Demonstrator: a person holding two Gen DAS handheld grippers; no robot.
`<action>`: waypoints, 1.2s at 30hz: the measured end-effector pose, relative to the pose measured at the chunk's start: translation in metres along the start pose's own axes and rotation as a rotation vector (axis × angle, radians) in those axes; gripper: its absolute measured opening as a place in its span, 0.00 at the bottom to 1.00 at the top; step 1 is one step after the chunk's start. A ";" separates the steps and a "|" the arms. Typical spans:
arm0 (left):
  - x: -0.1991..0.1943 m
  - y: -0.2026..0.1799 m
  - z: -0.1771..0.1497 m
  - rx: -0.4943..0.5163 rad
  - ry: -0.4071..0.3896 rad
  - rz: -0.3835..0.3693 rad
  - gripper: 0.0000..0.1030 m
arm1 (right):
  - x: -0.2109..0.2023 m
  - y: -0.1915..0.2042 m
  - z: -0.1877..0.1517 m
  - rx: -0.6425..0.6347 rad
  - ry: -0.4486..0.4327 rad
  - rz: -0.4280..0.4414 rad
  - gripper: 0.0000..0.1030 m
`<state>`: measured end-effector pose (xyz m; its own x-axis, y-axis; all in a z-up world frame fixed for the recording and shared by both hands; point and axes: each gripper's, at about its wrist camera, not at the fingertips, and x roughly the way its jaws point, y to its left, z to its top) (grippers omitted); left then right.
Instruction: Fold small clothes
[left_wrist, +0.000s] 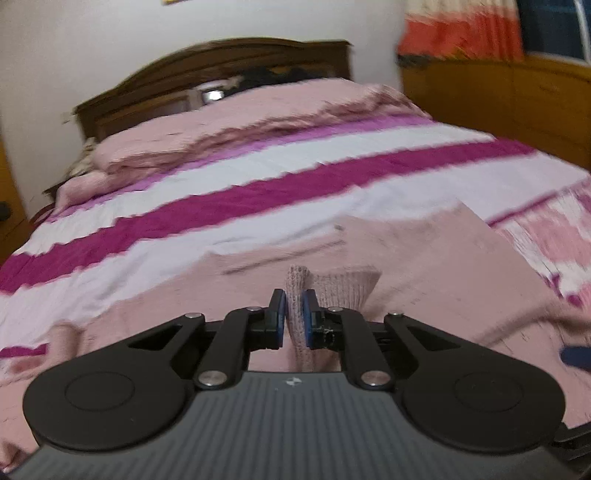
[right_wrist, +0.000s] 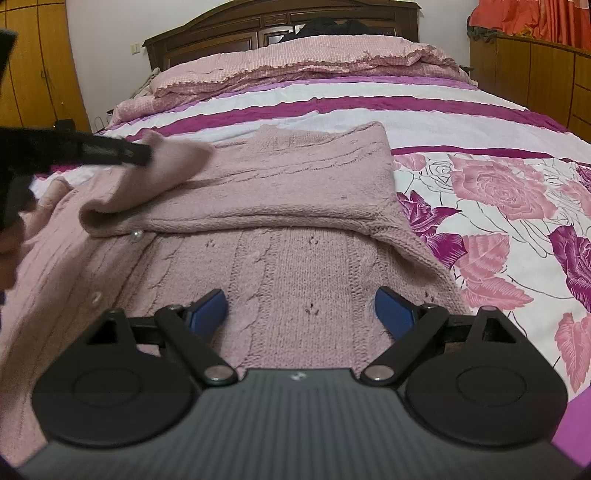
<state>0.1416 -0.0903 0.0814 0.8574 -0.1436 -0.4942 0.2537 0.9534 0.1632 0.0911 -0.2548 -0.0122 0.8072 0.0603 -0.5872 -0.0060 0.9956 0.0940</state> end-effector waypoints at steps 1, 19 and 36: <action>-0.005 0.007 0.000 -0.016 -0.023 0.045 0.10 | 0.000 0.000 0.000 0.000 -0.001 0.000 0.88; -0.016 0.140 -0.088 -0.281 0.201 0.458 0.11 | -0.009 -0.009 0.013 0.065 0.026 0.061 0.87; -0.022 0.121 -0.060 -0.338 0.165 0.214 0.51 | 0.041 -0.076 0.105 0.259 -0.015 0.149 0.83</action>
<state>0.1270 0.0443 0.0604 0.7849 0.0852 -0.6138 -0.1069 0.9943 0.0012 0.1868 -0.3360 0.0415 0.8175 0.2016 -0.5395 0.0238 0.9241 0.3814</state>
